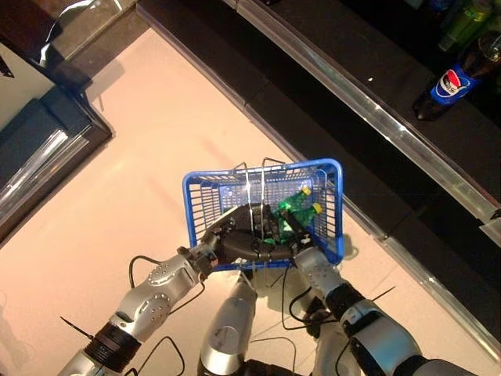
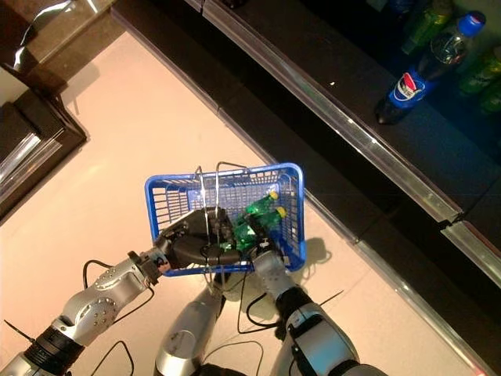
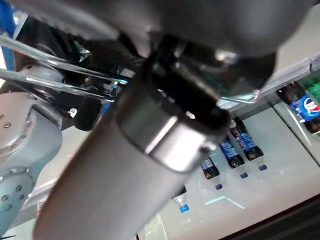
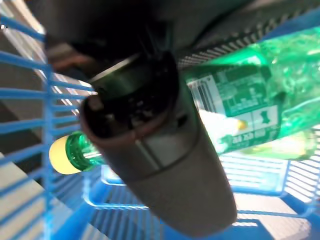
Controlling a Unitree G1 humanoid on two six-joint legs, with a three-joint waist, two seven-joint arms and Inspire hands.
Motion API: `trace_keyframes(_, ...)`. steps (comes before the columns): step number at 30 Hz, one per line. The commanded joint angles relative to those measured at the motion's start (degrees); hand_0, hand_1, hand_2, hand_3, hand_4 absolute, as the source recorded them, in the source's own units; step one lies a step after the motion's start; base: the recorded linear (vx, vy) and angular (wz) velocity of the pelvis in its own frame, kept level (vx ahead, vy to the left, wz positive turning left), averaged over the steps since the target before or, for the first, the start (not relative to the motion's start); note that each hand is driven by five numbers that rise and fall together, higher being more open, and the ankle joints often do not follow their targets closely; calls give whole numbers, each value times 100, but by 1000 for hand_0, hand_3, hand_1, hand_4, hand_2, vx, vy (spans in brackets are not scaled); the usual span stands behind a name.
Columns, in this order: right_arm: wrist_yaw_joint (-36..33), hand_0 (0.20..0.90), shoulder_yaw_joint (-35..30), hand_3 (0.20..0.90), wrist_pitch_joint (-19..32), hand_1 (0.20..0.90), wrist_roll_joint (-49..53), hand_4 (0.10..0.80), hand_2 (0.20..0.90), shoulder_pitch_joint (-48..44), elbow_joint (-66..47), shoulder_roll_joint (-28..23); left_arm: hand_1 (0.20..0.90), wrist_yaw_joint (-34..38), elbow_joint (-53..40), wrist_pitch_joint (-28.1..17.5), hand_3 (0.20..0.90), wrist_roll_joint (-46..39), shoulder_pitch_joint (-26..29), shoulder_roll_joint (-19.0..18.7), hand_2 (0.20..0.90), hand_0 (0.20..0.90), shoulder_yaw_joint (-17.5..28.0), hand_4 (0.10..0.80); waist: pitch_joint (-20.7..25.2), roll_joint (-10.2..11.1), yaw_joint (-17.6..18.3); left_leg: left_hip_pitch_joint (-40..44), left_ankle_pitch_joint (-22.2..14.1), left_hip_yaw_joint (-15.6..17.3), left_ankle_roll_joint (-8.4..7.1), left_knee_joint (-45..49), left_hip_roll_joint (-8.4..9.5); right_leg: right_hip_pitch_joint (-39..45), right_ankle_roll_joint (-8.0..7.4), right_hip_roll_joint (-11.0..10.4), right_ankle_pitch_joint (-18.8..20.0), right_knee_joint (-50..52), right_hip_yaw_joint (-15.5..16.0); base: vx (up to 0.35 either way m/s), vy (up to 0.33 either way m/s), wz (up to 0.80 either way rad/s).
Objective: Pick up the drink and place into the basket.
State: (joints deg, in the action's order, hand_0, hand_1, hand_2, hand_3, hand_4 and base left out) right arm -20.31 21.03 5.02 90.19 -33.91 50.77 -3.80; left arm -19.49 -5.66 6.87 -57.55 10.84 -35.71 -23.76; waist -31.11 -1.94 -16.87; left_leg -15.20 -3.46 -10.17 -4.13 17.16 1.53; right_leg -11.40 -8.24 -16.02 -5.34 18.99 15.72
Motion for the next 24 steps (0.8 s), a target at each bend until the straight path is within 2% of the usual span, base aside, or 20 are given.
trace_keyframes(1, 476, 300, -49, 200, -211, 300, 99, 100, 300, -554, -220, 307, 300, -1346, -2842, -1042, 200, -762, 1352, 553, 300, 300, 522, 100, 314, -286, 21, -312, 187, 153, 229, 271, -85, 58, 263, -155, 454, 25, 26, 22, 1, 6)
trace_keyframes(2, 523, 408, -110, 326, -252, 408, 49, 226, 408, -563, -136, 252, 300, -1354, -2854, -1041, 200, -789, 1355, 528, 300, 300, 526, 100, 309, -286, 20, -316, 182, 151, 232, 277, -84, 57, 259, -161, 456, 26, 26, 16, 2, 5)
trace_keyframes(3, 531, 646, -163, 604, -283, 646, -26, 504, 646, -565, -80, 207, 300, -1354, -2869, -1043, 200, -794, 1344, 518, 300, 300, 529, 100, 305, -283, 19, -321, 179, 149, 234, 284, -83, 53, 257, -166, 460, 27, 27, 14, 2, 6)
trace_keyframes(4, 523, 799, -178, 782, -283, 799, -67, 682, 799, -561, -68, 189, 300, -1347, -2878, -1041, 200, -797, 1338, 516, 300, 300, 534, 100, 303, -280, 22, -325, 178, 150, 235, 287, -82, 49, 256, -166, 462, 26, 23, 11, 6, 7)
trace_keyframes(5, 536, 900, -200, 900, -307, 900, -107, 800, 900, -555, -39, 154, 300, -1344, -2879, -1053, 200, -812, 1331, 506, 300, 300, 541, 100, 302, -279, 27, -331, 180, 148, 238, 288, -80, 37, 253, -167, 470, 28, 16, 3, 6, 5)
trace_keyframes(15, 677, 900, -272, 900, -324, 900, -280, 800, 900, -547, 1, -34, 300, -1339, -2951, -1173, 200, -812, 1236, 466, 300, 300, 574, 100, 244, -248, 33, -370, 195, 173, 269, 288, -73, -42, 233, -162, 498, 52, -17, 0, 1, 0)
trace_keyframes(19, 707, 900, -152, 900, -273, 900, -290, 800, 900, -707, 194, 131, 300, -843, -2716, -1131, 200, -639, 1742, 667, 300, 300, 312, 100, 249, -183, 92, -370, 177, 208, 288, 348, -99, -78, 228, -131, 486, 120, -137, 25, 8, 0)
trace_keyframes(20, 646, 900, -33, 900, -414, 900, -209, 800, 900, -888, 234, 173, 300, -343, -2302, -1226, 200, -531, 2347, 784, 300, 300, 32, 100, 297, -93, 209, -344, 184, 271, 274, 363, -165, -91, 234, -80, 470, 152, -225, 65, 30, 2)
trace_keyframes(24, 705, 900, 187, 900, -549, 900, -239, 800, 900, -917, 24, 108, 300, 183, -1862, -1434, 200, -355, 2894, 965, 300, 300, -247, 100, 337, -22, 394, -334, 218, 379, 252, 354, -234, -170, 235, -48, 475, 193, -332, 23, 70, -8)
